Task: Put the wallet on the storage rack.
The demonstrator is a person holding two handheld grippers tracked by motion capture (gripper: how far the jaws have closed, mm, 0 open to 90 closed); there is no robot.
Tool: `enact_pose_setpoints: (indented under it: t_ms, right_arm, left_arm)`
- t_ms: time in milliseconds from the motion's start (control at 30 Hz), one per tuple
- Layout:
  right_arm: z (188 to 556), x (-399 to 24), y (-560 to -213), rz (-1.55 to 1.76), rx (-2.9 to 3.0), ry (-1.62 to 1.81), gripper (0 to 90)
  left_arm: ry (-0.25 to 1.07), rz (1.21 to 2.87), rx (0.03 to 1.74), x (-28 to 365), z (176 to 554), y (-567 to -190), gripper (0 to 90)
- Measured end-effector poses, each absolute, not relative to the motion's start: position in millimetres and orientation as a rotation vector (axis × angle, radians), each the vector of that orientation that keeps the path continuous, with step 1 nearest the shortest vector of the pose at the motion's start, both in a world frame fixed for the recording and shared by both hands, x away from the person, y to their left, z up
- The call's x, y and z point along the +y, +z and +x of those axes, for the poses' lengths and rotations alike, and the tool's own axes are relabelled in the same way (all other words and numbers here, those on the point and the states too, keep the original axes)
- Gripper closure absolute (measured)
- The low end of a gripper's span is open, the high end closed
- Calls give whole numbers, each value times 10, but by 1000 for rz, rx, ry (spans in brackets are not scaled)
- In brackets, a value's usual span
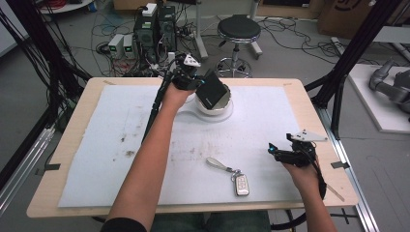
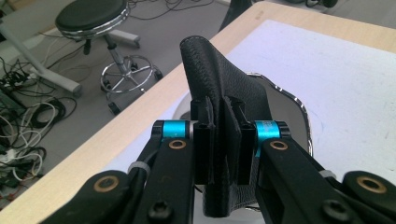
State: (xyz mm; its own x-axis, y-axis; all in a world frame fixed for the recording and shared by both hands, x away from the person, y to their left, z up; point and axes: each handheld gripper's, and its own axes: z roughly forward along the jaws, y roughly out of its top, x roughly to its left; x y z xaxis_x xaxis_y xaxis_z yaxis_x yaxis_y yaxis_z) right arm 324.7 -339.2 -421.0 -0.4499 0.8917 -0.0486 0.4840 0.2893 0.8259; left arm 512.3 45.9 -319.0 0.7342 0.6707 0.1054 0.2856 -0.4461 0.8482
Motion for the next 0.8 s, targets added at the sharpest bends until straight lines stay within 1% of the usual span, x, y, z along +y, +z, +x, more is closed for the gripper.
enact_pose_setpoints:
  t_ms: [300,400,433,500,533,667,800]
  right_arm:
    - [3246,-3378,-4210,1223,2055,1044,179]
    - [3247,-3380,-4212,1222,2056,1046,179]
    - [3247,-3381,-4213,1222,2056,1046,179]
    - [3248,-3380,-4212,1224,2055,1046,179]
    - [3247,-3380,-4210,1223,2057,1046,179]
    - [3253,-3375,-4207,1217,2056,1046,179]
    - [3260,-3346,-4200,1214,2056,1051,179]
  left_arm:
    - [536,2064,728,339,5119,-3339,818]
    - [537,2060,751,342,5130,-3356,795]
    - [544,2065,764,345,5132,-3358,743]
    - [557,2064,791,356,5134,-3360,544]
    - [547,2050,795,371,5126,-3355,505]
    - [532,2026,785,420,5065,-3300,413]
    - [511,1990,752,490,4962,-3213,366]
